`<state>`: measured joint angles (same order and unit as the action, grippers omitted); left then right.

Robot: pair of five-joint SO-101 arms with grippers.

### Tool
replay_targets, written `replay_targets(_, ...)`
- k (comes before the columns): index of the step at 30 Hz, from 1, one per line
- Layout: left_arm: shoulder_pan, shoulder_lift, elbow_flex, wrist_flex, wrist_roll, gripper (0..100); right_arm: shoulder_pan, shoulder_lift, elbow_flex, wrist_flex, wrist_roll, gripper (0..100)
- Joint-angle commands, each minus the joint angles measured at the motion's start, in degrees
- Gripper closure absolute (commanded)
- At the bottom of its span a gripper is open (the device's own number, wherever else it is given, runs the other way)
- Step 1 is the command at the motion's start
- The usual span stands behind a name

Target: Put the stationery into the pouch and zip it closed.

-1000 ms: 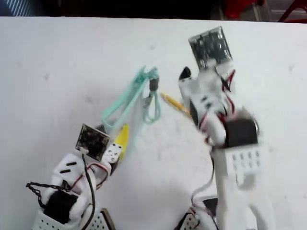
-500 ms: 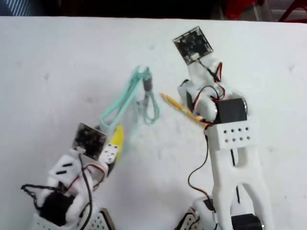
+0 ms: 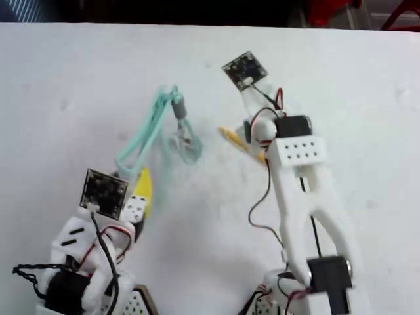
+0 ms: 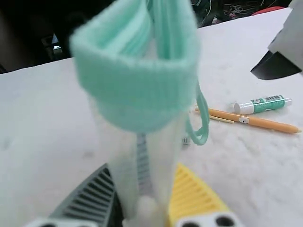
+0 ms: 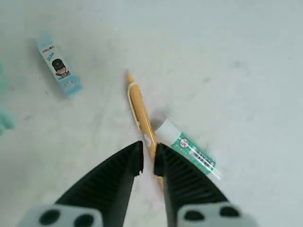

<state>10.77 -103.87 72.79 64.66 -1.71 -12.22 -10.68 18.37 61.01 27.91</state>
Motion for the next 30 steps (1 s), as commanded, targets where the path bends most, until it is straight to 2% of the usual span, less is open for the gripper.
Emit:
replay_targets(1,-0.66,-0.66,-2.11,-0.88,-0.53,98,0.13,5.67,-0.7,-1.27,1.32,87.8)
replay_targets(3,-0.66,-0.66,-0.44,-2.73,-0.53,98,0.13,9.8,-0.88,-1.36,1.49,87.4)
replay_targets(8,-0.66,-0.66,0.7,-4.66,-0.44,98,-0.66,17.89,-2.64,-7.34,8.53,88.5)
replay_targets(12,-0.75,-0.66,0.79,-4.57,-0.44,98,-0.75,22.55,-4.92,-10.33,8.7,88.2)
replay_targets(26,-0.75,-0.66,0.97,-4.66,-0.44,98,-0.84,34.15,-12.4,-10.24,8.97,88.8)
replay_targets(30,-0.66,-0.66,1.05,-4.66,-0.44,98,-0.84,34.07,-12.4,-10.15,8.97,99.2)
